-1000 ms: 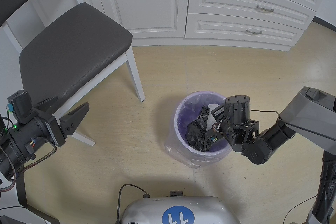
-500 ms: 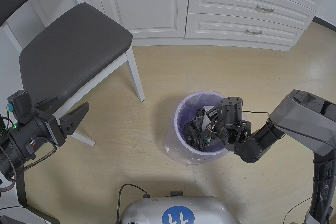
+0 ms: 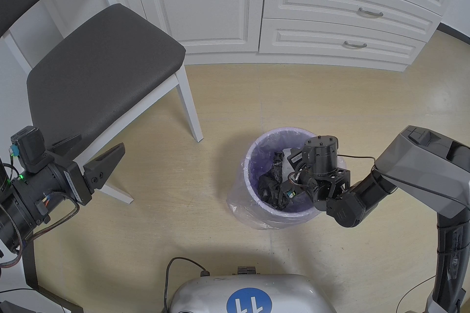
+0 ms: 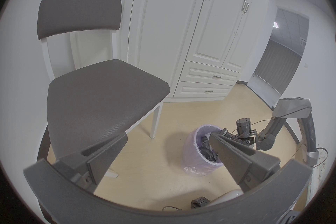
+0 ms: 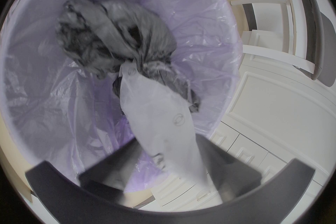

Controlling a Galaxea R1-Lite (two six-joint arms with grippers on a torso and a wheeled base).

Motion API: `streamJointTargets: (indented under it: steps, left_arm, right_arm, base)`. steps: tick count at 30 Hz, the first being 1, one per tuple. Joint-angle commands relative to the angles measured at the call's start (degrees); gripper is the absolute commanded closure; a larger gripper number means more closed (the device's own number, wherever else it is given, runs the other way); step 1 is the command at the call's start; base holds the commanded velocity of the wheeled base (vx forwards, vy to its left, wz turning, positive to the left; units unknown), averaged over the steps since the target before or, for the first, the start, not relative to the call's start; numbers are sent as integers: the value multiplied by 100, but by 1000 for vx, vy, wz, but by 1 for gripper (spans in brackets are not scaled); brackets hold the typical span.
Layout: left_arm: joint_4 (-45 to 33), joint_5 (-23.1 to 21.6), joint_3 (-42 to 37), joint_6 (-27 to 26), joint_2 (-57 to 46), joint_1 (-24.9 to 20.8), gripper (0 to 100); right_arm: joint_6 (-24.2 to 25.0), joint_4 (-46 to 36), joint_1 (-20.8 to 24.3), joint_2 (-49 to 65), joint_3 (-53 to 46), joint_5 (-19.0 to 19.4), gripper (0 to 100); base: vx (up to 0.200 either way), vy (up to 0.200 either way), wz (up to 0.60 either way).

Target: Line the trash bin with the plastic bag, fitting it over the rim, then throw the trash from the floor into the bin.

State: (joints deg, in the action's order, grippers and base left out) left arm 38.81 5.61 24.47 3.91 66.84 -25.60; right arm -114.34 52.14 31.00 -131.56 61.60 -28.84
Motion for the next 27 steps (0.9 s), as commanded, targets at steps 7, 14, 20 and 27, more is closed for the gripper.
streamJointTargets:
  steps: [7, 14, 20, 27]
  left_arm:
    - [3, 2, 14, 4, 13, 2, 0]
    - [3, -7, -3, -13, 22, -6, 0]
    - [3, -7, -21, -13, 22, -33, 0]
    - [3, -7, -38, -13, 136, -42, 0]
  right_arm:
    - [61, 51, 20, 34, 10, 1, 0]
    - [298, 7, 108, 500, -104, -7, 0]
    - [685, -2, 169, 1045, -473, -34, 0]
    - [1476, -2, 161, 1546, -799, -25, 0]
  base:
    - [0, 0, 0]
    - [0, 0, 0]
    - [0, 0, 0]
    - [0, 0, 0]
